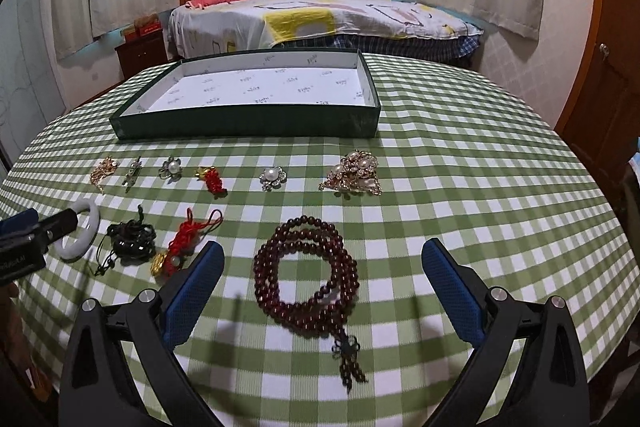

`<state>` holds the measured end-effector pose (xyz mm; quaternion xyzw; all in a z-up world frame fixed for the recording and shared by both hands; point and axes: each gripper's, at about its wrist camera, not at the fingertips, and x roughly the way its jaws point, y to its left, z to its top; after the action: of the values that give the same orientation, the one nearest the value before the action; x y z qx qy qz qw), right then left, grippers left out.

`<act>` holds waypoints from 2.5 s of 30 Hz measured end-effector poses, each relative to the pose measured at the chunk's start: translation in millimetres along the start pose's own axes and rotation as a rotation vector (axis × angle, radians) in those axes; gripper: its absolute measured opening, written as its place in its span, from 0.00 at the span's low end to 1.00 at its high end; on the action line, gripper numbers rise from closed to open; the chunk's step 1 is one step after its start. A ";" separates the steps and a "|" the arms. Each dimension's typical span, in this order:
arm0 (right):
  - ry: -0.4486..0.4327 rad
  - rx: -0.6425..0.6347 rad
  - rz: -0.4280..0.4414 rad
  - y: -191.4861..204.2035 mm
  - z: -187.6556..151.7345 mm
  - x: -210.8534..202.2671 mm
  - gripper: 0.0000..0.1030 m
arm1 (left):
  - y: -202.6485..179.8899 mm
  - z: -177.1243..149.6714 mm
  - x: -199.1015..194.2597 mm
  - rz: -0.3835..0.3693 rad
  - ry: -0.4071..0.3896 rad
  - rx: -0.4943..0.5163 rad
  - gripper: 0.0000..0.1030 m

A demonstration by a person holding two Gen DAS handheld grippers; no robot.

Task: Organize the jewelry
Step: 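Reach the right gripper to the dark red bead bracelet and grasp it, then grasp the white jade bangle with the left gripper while the right gripper lifts the beads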

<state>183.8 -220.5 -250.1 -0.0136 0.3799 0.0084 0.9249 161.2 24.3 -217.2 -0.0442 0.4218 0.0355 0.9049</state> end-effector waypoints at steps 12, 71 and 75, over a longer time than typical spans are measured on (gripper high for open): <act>0.098 0.016 0.029 -2.0 -0.4 25.5 0.58 | 1.3 4.3 20.7 0.008 0.057 -0.014 0.96; 0.044 0.002 0.099 -1.8 -7.1 9.7 0.11 | -7.3 -4.8 7.3 0.023 -0.001 0.065 0.67; 0.030 0.006 0.102 -2.0 -4.5 6.4 0.11 | -6.7 -3.4 4.4 0.027 -0.015 0.069 0.67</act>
<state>185.3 -222.6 -257.8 0.0083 0.3940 0.0544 0.9174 162.2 17.3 -222.3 -0.0070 0.4165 0.0337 0.9085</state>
